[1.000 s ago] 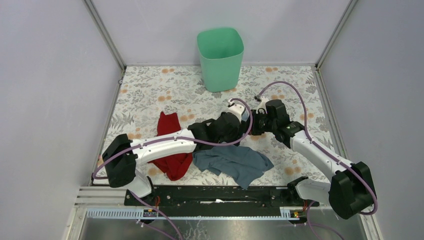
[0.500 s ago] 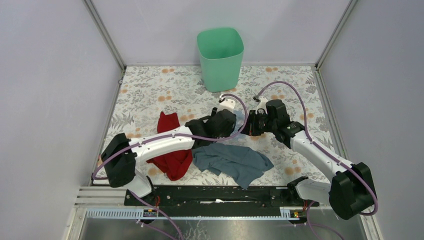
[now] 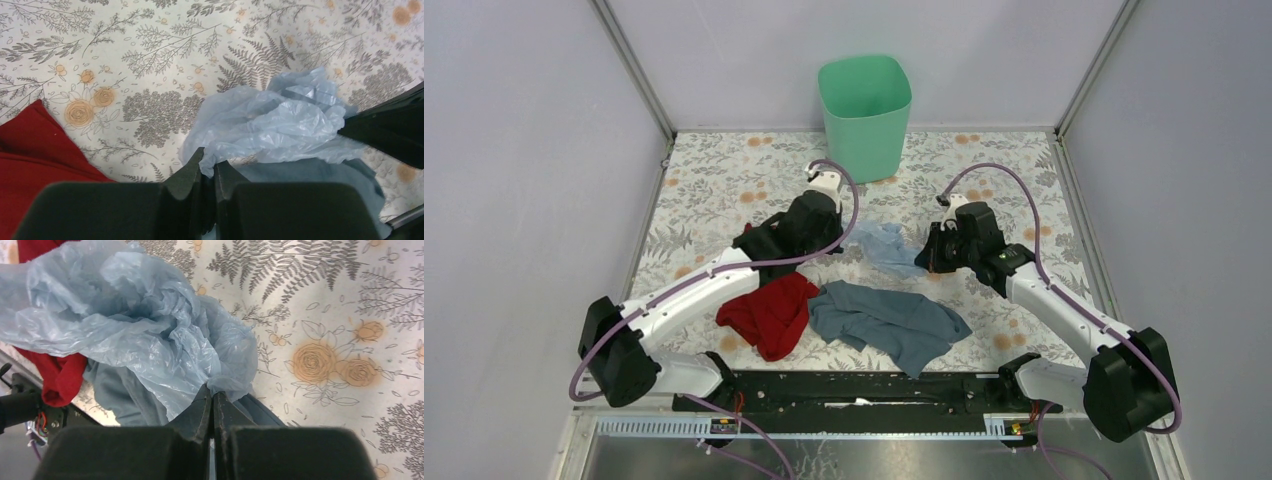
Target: Put the trash bags into the trash bin
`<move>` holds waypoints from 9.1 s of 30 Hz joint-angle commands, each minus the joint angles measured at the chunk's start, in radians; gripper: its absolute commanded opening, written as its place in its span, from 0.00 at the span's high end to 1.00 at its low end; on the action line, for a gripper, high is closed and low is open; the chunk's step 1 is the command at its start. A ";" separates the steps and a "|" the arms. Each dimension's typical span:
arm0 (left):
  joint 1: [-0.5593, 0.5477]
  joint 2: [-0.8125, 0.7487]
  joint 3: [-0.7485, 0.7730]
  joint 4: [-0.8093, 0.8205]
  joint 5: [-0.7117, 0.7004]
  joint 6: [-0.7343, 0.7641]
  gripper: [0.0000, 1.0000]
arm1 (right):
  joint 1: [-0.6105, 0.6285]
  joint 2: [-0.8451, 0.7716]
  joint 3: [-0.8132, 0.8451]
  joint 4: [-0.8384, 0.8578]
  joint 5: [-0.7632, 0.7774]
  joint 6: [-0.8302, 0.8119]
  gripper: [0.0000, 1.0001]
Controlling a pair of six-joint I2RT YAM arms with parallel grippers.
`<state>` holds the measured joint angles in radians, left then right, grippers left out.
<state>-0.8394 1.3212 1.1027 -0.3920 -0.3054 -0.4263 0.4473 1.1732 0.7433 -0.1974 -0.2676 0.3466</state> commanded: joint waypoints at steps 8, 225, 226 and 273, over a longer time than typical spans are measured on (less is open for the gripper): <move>0.159 -0.066 -0.079 0.075 0.241 -0.034 1.00 | 0.007 -0.010 0.073 -0.046 0.514 -0.054 0.86; -0.095 0.221 0.222 -0.094 -0.078 -0.264 0.47 | 0.020 -0.172 -0.040 0.371 -0.034 -0.017 1.00; -0.096 0.228 0.218 -0.093 -0.090 -0.269 0.52 | 0.021 -0.173 -0.039 0.371 -0.034 -0.015 1.00; 0.138 0.587 1.110 -0.015 0.789 -0.303 1.00 | 0.008 -0.027 0.772 -0.569 0.657 0.132 1.00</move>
<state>-0.6846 1.9041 1.8210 -0.3847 0.3180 -0.7727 0.4629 1.0943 1.0683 -0.5419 0.2302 0.5449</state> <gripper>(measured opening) 0.006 0.020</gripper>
